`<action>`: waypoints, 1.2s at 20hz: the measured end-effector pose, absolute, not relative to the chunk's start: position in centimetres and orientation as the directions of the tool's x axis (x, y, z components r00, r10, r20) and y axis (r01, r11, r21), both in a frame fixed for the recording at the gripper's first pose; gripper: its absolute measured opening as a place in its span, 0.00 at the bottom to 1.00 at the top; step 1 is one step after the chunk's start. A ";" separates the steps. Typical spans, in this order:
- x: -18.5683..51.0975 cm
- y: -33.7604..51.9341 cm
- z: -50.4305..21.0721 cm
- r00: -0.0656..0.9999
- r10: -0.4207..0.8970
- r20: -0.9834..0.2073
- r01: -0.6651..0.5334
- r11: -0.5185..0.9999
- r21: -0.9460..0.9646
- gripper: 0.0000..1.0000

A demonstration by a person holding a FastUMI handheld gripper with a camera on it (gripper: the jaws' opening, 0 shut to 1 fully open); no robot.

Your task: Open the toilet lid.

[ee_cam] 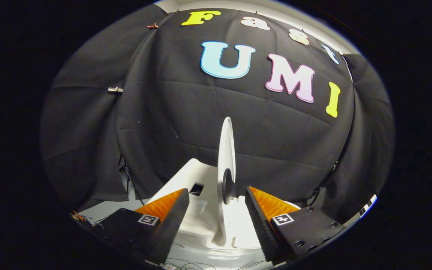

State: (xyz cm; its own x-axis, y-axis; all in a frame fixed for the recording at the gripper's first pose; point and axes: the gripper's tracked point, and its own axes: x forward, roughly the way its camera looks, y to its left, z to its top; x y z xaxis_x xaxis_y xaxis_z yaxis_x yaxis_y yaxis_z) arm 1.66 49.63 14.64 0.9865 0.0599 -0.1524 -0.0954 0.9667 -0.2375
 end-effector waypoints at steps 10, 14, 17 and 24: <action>-1.2 47.7 16.7 0.985 0.142 -0.097 -0.158 0.971 -0.180 0.98; -3.0 45.3 18.4 0.979 0.183 -0.092 -0.194 0.972 -0.135 0.99; -4.1 42.3 20.1 0.976 0.206 -0.070 -0.213 0.970 -0.114 0.98; -5.7 29.2 22.2 0.985 0.171 0.029 -0.168 0.980 -0.103 0.98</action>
